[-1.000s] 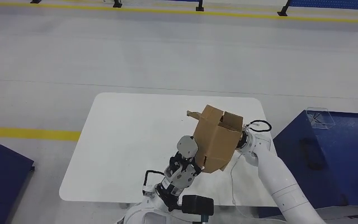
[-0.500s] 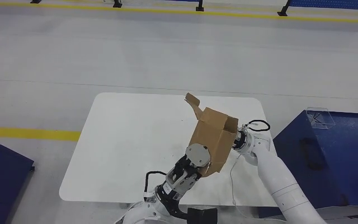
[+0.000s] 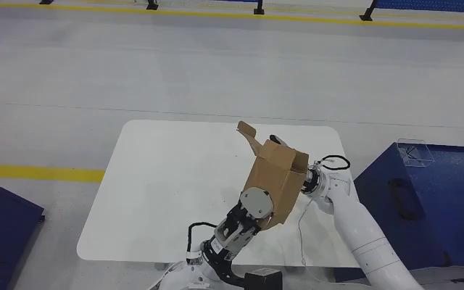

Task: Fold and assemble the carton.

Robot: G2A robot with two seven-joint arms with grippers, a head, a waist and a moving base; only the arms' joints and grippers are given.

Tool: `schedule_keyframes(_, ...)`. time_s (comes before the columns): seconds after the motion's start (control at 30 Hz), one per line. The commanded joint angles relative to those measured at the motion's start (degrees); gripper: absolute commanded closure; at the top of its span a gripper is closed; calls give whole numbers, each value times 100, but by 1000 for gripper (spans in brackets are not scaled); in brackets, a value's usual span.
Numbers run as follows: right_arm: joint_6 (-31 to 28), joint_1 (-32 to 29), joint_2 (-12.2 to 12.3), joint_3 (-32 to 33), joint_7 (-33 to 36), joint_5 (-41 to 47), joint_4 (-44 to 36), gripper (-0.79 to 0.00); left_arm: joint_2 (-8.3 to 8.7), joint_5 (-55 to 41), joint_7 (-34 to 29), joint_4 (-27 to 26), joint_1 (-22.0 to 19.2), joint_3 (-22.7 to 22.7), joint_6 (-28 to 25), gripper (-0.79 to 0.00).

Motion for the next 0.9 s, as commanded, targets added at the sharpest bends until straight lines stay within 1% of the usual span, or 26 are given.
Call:
schedule_keyframes(0.0, -87, -34, 3, 39, -60, 0, -71, -785, 0, 0, 0, 0, 0, 0, 0, 0)
schedule_keyframes(0.07, -267, -141, 39, 255, -135, 4, -171, -785, -5, -252, -39, -37, 52, -24, -114, 0)
schedule_keyframes(0.17, -296, -330, 133, 656, -142, -124, -327, -785, -23, -1015, -238, -78, 97, -211, -315, 0)
schedule_keyframes(0.3, -372, -597, 277, 1260, -62, -462, -529, -785, -75, -2361, -667, -3, 94, -493, -563, 0)
schedule_keyframes(0.33, -377, -677, 307, 1394, 14, -508, -620, -785, -94, -2720, -788, 29, 83, -565, -576, 0)
schedule_keyframes(0.4, -303, -840, 343, 1598, 295, -416, -789, -785, -130, -3566, -917, 82, 72, -615, -819, 0)
schedule_keyframes(0.47, -399, -988, 357, 1670, 399, -338, -994, -785, -156, -4443, -928, 163, 27, -727, -1129, 0)
schedule_keyframes(0.6, -602, -1126, 360, 1617, 601, -548, -1204, -785, -191, -5864, -994, 437, -37, -932, -1770, 0)
schedule_keyframes(0.77, -824, -1115, 328, 1432, 823, -754, -1196, -785, -235, -7203, -1286, 682, -161, -1078, -2418, 0)
schedule_keyframes(0.87, -858, -1071, 311, 1339, 845, -857, -1162, -785, -257, -7686, -1456, 823, -239, -1137, -2600, 0)
